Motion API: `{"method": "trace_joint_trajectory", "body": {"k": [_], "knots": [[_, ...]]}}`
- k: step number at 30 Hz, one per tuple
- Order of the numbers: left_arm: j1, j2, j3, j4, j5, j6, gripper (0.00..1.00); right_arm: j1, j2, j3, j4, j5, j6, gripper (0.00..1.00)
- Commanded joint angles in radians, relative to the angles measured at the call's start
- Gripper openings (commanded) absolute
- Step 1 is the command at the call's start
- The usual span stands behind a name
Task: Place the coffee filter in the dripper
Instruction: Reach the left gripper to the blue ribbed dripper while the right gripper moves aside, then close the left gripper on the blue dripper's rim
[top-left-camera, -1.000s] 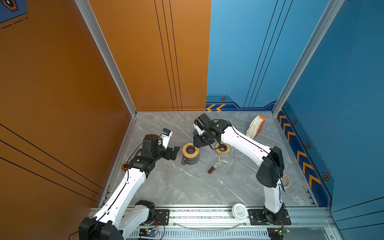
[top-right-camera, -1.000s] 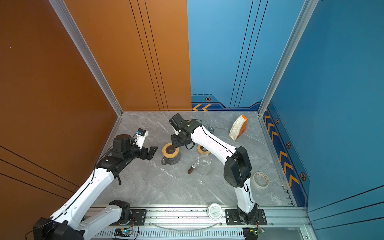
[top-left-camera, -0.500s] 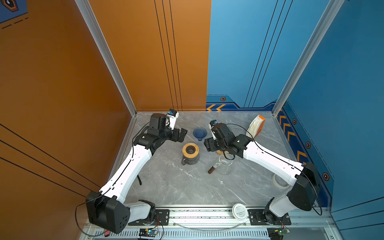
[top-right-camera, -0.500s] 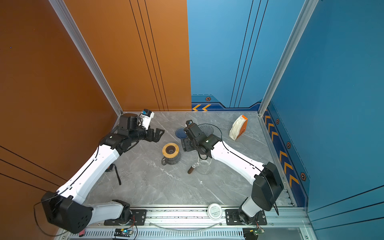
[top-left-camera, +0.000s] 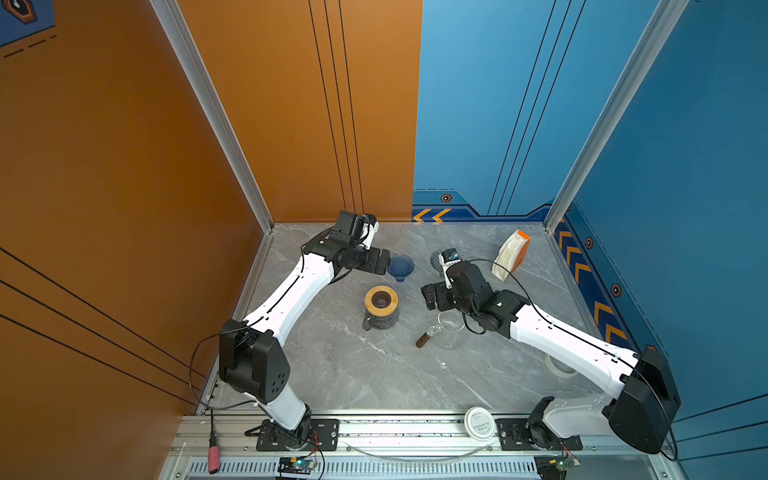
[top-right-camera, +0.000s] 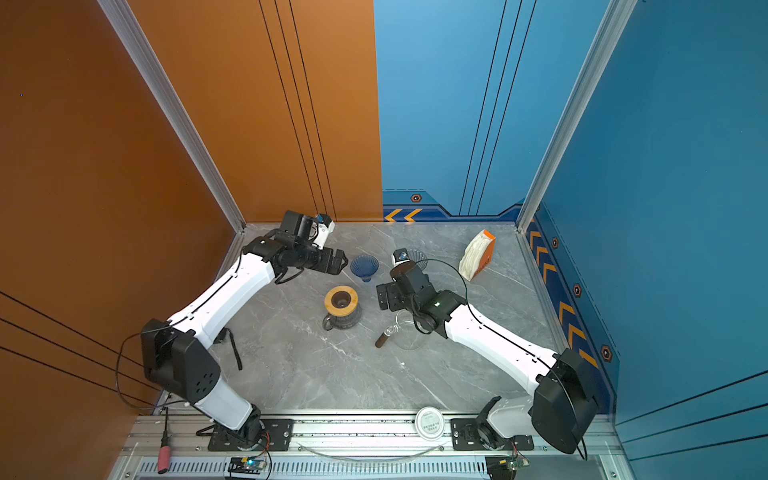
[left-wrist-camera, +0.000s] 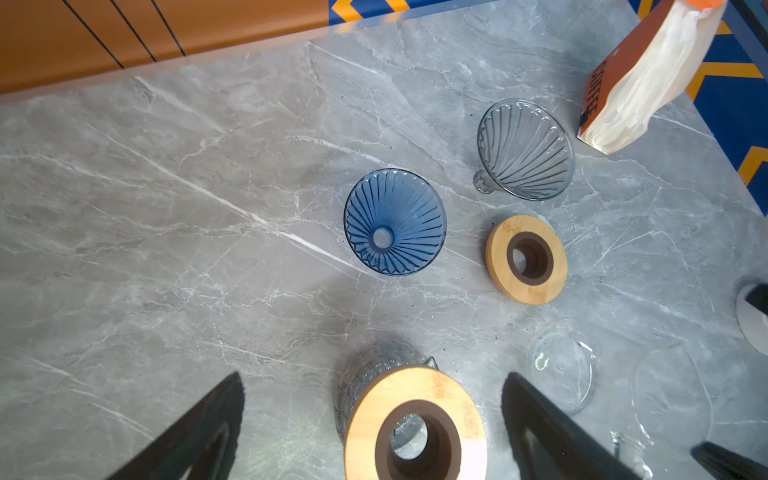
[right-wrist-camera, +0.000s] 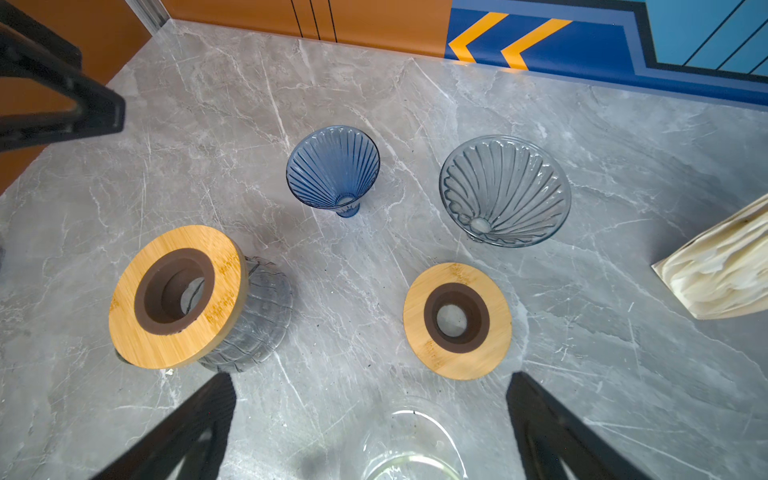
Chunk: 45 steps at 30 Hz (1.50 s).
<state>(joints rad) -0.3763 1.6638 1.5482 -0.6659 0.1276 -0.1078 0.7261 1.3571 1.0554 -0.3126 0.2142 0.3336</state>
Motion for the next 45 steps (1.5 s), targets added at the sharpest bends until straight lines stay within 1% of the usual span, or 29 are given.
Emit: {"method": "trace_joint_trajectory", "body": {"k": [1, 3, 4, 7, 8, 9, 11, 17, 19, 21, 23, 34, 37, 39, 45], "knots": [[0.007, 0.067, 0.060, -0.042, -0.006, -0.052, 0.95, -0.017, -0.017, -0.022, 0.031, -0.012, 0.017, 1.00], [0.011, 0.124, 0.102, -0.052, 0.010, -0.062, 0.93, -0.017, -0.012, -0.022, 0.030, -0.044, 0.019, 1.00], [0.012, 0.152, 0.123, -0.058, 0.018, -0.066, 0.92, -0.045, -0.011, -0.024, 0.030, -0.055, 0.019, 1.00], [0.016, 0.237, 0.191, -0.075, 0.048, -0.074, 0.88, -0.061, -0.009, -0.028, 0.031, -0.086, 0.017, 1.00], [0.017, 0.266, 0.210, -0.076, 0.062, -0.077, 0.88, -0.068, -0.007, -0.030, 0.034, -0.101, 0.013, 1.00], [0.021, 0.290, 0.231, -0.078, 0.071, -0.081, 0.84, -0.073, -0.006, -0.032, 0.036, -0.111, 0.011, 1.00], [0.024, 0.334, 0.267, -0.079, 0.083, -0.098, 0.79, -0.080, -0.002, -0.034, 0.039, -0.119, 0.012, 1.00], [0.037, 0.436, 0.336, -0.090, 0.104, -0.114, 0.72, -0.095, 0.014, -0.034, 0.054, -0.142, 0.022, 1.00], [0.046, 0.460, 0.343, -0.089, 0.113, -0.123, 0.70, -0.099, 0.020, -0.033, 0.058, -0.147, 0.024, 1.00], [0.056, 0.484, 0.349, -0.089, 0.151, -0.128, 0.68, -0.103, 0.032, -0.028, 0.058, -0.153, 0.025, 1.00], [0.063, 0.504, 0.356, -0.089, 0.167, -0.132, 0.64, -0.107, 0.039, -0.025, 0.058, -0.162, 0.028, 1.00], [0.066, 0.583, 0.422, -0.089, 0.205, -0.178, 0.59, -0.130, 0.060, -0.018, 0.057, -0.184, 0.051, 1.00], [0.067, 0.598, 0.435, -0.088, 0.212, -0.190, 0.56, -0.141, 0.069, -0.016, 0.055, -0.198, 0.060, 1.00], [0.067, 0.605, 0.442, -0.089, 0.221, -0.197, 0.52, -0.148, 0.076, -0.015, 0.054, -0.205, 0.065, 1.00], [0.066, 0.611, 0.440, -0.089, 0.228, -0.204, 0.49, -0.154, 0.079, -0.014, 0.051, -0.214, 0.068, 1.00]]}}
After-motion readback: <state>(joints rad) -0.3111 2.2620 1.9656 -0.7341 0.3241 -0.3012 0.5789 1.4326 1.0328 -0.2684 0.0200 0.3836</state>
